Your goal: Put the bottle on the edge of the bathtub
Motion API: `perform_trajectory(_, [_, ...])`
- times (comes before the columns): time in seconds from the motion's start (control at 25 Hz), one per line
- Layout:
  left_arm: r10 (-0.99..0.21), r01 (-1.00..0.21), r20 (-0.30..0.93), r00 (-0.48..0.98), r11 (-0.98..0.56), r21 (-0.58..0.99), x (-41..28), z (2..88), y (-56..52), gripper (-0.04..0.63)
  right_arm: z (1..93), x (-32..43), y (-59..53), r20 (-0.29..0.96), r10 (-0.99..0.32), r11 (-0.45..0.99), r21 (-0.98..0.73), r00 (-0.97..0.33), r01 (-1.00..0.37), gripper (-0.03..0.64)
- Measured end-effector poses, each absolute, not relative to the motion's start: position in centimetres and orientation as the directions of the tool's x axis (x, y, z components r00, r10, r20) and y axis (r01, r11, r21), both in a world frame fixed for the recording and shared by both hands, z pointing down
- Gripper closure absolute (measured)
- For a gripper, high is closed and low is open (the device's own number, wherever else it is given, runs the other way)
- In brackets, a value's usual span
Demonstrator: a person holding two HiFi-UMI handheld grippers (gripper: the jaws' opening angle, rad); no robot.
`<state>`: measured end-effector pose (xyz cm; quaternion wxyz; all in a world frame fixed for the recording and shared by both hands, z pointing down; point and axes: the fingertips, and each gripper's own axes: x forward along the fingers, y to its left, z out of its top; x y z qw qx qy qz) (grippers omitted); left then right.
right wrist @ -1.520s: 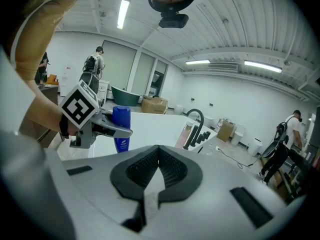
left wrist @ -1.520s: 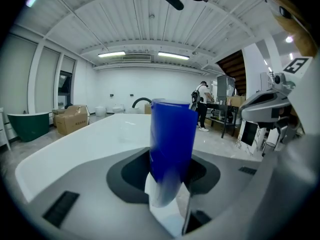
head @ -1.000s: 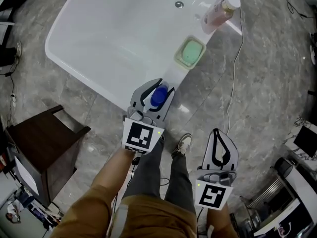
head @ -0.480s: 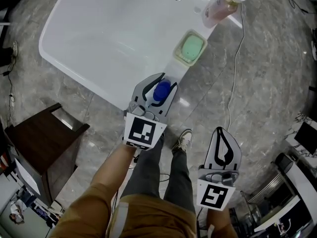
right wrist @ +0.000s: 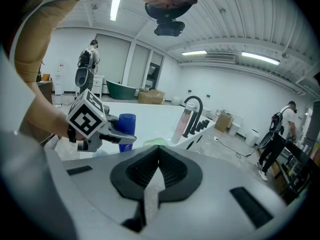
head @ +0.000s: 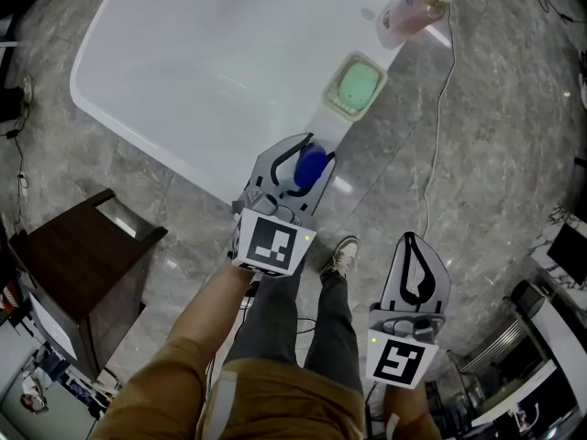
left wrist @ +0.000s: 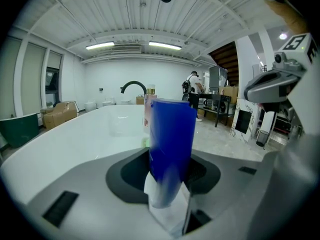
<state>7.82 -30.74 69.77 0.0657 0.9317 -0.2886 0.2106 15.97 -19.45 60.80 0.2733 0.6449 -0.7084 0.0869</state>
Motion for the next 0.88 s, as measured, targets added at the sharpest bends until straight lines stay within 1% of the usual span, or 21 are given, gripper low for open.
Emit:
perform_trajectory(0.28, [-0.523, -0.573, 0.444, 0.728, -0.819, -0.025, 7.6, 70.1, -30.9, 0.436, 60.5, 16.1, -19.6, 0.498, -0.867, 0.147, 0.231, -0.014, -0.962, 0.614])
perform_trajectory(0.48, [-0.523, -0.560, 0.391, 0.758, -0.828, -0.021, 8.0, 69.6, -30.9, 0.434, 60.6, 16.3, -19.3, 0.499, -0.866, 0.146, 0.237, -0.009, -0.960, 0.614])
perform_trajectory(0.72, [-0.549, -0.589, 0.379, 0.745, -0.808, -0.014, 7.4, 69.2, -31.0, 0.370, 60.3, 16.6, -18.9, 0.498, -0.867, 0.151, 0.243, -0.010, -0.958, 0.614])
perform_trajectory(0.88, [-0.574, -0.607, 0.365, 0.733, -0.794, -0.030, 6.9, 68.4, -30.9, 0.353, 59.4, 16.7, -18.7, 0.483, -0.876, 0.155, 0.251, -0.015, -0.955, 0.614])
